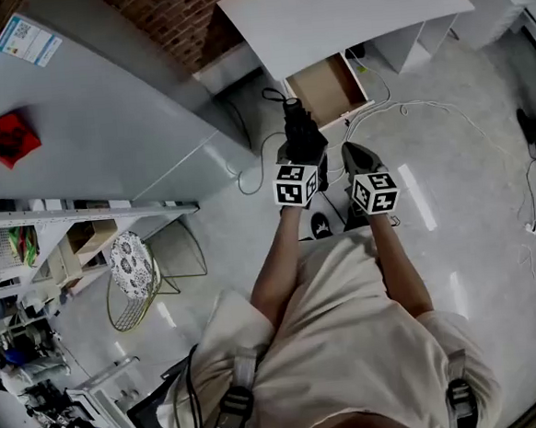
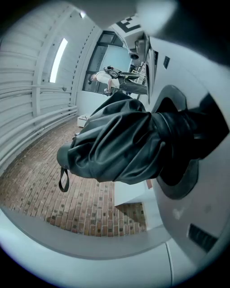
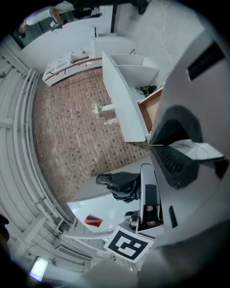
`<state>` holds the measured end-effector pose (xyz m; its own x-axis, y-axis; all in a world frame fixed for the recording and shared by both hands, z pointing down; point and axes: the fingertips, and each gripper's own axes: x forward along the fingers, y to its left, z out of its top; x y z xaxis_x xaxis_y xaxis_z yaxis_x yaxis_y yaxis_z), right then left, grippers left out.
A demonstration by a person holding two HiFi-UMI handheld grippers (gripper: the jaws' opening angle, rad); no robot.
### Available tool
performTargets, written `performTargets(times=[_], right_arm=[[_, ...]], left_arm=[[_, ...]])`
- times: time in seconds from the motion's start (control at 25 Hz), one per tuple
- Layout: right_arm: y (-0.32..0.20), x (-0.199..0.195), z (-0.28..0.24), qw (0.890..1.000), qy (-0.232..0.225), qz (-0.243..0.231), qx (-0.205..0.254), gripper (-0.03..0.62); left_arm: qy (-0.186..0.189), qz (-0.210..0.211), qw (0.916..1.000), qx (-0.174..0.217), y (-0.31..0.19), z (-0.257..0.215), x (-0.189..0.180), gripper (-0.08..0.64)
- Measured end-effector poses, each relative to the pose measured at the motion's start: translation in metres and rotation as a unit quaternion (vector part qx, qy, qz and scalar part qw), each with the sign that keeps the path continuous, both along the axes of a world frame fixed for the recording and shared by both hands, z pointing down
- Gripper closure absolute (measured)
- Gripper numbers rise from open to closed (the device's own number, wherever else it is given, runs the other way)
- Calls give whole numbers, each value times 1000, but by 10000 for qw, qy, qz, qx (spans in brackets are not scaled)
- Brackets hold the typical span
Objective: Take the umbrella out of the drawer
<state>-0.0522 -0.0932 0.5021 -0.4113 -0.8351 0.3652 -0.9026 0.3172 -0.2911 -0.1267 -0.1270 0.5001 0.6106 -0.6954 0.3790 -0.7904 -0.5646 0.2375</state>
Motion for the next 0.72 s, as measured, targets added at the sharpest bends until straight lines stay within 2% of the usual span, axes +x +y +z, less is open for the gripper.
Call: performTargets(times=[0.24,0.44,0.72], right_arm=[[1,1,-1,9999,28,115,28,523],[-3,1,-2,9998,95,146,-6,523],[-5,9,-2,9998,90,194,-11,523]], left_arm=[[79,-11,10000,37,-2,-1,-14,327],[271,-27,9996,-105,-4,-1,-17,327],[168,76,9998,-50,-6,3,-13,325]])
